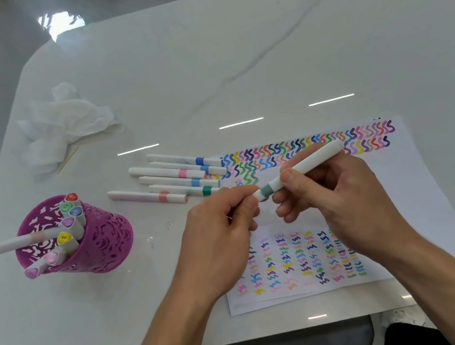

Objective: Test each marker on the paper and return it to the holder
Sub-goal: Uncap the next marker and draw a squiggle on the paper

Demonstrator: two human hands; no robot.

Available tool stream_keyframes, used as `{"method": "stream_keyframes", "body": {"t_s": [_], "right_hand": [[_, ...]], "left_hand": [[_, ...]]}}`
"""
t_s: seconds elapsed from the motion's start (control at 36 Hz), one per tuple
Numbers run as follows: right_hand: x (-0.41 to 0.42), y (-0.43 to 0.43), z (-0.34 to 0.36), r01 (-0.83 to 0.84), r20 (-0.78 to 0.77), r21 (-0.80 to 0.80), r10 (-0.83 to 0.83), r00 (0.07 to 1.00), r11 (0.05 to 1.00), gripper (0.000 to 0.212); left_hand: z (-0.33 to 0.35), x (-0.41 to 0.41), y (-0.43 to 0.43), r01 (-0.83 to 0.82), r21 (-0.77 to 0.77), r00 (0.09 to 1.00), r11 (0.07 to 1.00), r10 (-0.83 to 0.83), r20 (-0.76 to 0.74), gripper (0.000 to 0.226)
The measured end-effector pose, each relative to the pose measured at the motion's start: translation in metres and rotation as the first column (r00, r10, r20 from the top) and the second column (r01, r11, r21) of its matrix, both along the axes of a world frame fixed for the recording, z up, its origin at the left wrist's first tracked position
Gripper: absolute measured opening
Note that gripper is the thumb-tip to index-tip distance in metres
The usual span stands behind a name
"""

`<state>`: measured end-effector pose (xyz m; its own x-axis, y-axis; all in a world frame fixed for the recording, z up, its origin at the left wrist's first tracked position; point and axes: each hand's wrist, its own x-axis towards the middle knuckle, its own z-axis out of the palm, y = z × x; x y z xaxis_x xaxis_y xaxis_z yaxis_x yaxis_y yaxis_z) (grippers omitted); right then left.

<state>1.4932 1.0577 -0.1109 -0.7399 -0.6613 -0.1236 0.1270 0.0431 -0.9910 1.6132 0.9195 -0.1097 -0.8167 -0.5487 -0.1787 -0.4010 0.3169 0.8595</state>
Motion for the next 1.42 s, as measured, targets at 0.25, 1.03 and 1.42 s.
{"method": "stream_keyframes", "body": {"t_s": [0.25,1.03,1.42], "right_hand": [[0.005,-0.002,0.001,0.001,0.07,-0.048,0.002,0.998,0.999,0.014],[0.003,-0.02,-0.012,0.097,-0.059,0.186,-0.088,0.994,0.978,0.015],[0.001,-0.027,-0.026,0.08,-0.18,0.337,-0.019,0.984,0.938,0.005]], "left_hand": [[0.004,0.001,0.002,-0.053,0.004,0.993,0.999,0.053,-0.103,0.021],[0.046,0.037,-0.035,-0.549,-0.389,0.707,0.74,0.162,-0.688,0.026],[0.06,0.061,-0.054,-0.632,-0.668,0.757,0.393,0.13,-0.641,0.026]]}}
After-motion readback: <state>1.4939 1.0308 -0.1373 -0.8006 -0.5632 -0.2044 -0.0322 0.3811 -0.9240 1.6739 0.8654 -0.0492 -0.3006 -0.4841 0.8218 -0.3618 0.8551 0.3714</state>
